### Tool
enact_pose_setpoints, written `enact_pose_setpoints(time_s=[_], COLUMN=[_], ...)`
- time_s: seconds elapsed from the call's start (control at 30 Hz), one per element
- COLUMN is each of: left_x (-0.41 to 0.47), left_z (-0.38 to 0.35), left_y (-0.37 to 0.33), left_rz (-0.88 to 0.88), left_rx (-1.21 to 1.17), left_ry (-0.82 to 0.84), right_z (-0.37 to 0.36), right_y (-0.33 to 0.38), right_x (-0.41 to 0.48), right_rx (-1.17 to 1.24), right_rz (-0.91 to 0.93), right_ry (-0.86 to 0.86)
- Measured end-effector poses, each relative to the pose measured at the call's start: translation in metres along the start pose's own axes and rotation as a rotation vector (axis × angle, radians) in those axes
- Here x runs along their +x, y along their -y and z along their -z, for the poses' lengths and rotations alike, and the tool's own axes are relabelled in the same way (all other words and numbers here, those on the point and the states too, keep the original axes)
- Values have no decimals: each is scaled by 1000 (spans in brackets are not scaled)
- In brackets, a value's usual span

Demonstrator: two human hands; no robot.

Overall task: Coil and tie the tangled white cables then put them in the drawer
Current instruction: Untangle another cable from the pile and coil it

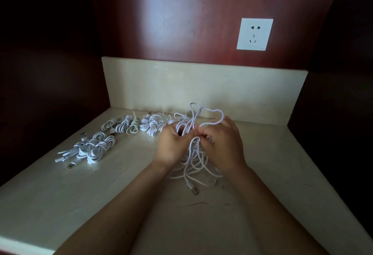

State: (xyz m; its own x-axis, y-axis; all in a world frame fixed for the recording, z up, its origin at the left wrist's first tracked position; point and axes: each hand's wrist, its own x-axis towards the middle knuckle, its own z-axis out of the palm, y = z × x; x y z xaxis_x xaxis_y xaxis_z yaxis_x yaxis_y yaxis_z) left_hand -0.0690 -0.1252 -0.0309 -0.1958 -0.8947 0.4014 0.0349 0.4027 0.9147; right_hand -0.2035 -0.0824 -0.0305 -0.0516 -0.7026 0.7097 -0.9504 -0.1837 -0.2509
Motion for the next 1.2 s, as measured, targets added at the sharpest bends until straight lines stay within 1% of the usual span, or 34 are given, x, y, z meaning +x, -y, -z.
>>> enact_pose_setpoints(time_s=[0.07,0.13,0.27,0.33,0.47,0.63,0.73,0.8,0.87,0.93,1.0,1.07,1.13,1.2], left_x=[-1,-1,4,5,8,6,6,4,-2,-5,-3,2,5,7], left_z=[-1,0,4,4,1,-8,-11,-13,-13,-11,-7,-5,-3,-2], left_y=[-6,-12,-11,-11,-16,-18,-15,-12,-9,-8,-6,-5,-1,4], left_rz=[-40,-63,-48,-37,-55,-49,18,86,162,251,329,385,430,451], left_rx=[53,31,-180,-245,-273,-266,-253,-207,-68,6,-21,-105,-156,-140], left_ry=[-68,-146,-270,-297,-317,-337,-283,-168,-25,62,83,69,58,70], right_z=[1,3,9,13,19,17,16,16,18,23,31,37,40,43], right_y=[3,5,-2,-7,-17,-36,-51,-59,-64,-68,-68,-62,-52,-42], right_x=[1,3,3,5,9,9,6,3,1,1,3,8,13,14], right_rx=[-5,-28,-113,-182,-255,-339,-344,-382,-414,-378,-254,-73,72,177], right_rz=[-16,-18,-64,-103,-170,-212,-262,-329,-411,-479,-548,-576,-539,-433], right_ry=[-23,-24,-9,-56,-169,-210,-207,-166,-107,-89,-130,-189,-180,-149])
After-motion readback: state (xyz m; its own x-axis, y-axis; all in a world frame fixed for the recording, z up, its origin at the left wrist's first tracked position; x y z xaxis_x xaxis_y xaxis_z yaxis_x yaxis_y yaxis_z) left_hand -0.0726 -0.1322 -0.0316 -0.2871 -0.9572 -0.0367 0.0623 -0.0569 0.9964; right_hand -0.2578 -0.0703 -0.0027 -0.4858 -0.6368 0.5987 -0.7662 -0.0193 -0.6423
